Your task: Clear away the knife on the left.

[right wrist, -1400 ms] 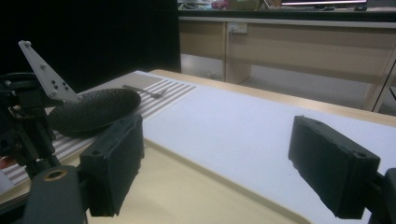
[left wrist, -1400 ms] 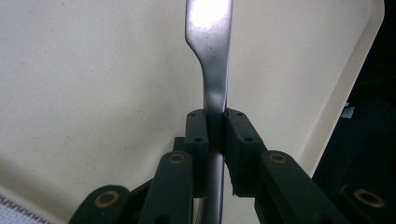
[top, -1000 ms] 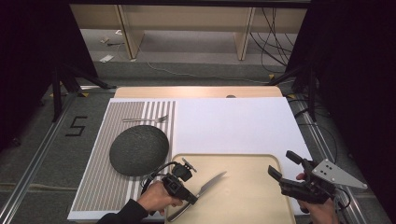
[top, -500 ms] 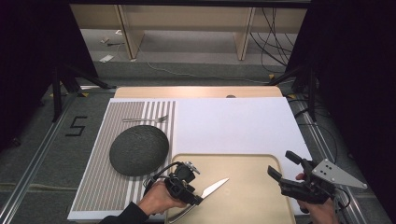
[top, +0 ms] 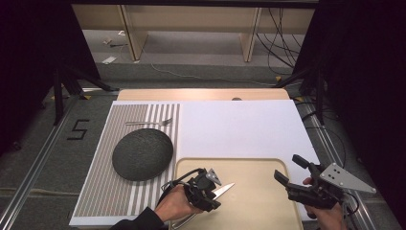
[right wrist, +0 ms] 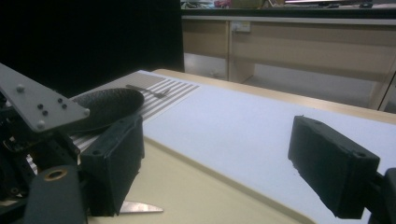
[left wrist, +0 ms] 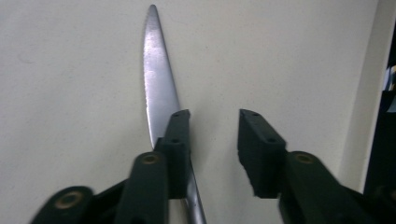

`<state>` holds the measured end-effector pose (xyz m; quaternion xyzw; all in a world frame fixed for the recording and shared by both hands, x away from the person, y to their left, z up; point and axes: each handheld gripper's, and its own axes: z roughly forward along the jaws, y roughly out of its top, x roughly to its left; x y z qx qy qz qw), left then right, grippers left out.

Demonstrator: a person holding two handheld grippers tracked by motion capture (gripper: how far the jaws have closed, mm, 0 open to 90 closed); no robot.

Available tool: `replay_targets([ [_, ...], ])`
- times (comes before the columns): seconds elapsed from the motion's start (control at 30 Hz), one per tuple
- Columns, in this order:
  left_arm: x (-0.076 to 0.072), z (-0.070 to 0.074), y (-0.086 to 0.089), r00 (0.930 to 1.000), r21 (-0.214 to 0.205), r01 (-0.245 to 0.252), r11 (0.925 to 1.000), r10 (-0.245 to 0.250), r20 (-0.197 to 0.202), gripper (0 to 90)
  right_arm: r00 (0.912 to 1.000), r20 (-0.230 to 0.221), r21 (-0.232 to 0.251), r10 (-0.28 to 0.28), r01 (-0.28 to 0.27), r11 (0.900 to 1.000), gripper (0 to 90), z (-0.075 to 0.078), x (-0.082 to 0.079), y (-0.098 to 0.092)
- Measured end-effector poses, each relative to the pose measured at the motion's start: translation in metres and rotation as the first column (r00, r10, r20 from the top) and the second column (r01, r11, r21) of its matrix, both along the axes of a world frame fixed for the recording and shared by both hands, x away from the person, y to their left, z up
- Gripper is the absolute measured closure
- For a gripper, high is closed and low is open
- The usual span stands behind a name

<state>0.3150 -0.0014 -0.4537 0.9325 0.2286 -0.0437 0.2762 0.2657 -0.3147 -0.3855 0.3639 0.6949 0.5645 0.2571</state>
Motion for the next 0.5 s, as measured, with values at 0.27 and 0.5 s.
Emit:
replay_targets([
  [0.27,0.0015,-0.0096,-0.0113,0.9997,0.067,0.012,0.9977,-0.013,0.019,89.4,1.0,0.001,0.001,0.002,-0.002,1.0,19.3,0.0004,-0.0001,-0.0005],
  [0.5,0.0029,-0.0106,-0.0116,0.9996,0.069,-0.001,0.9976,-0.001,0.028,89.8,1.0,0.003,0.001,0.004,-0.004,1.0,19.3,0.0007,-0.0007,-0.0002],
])
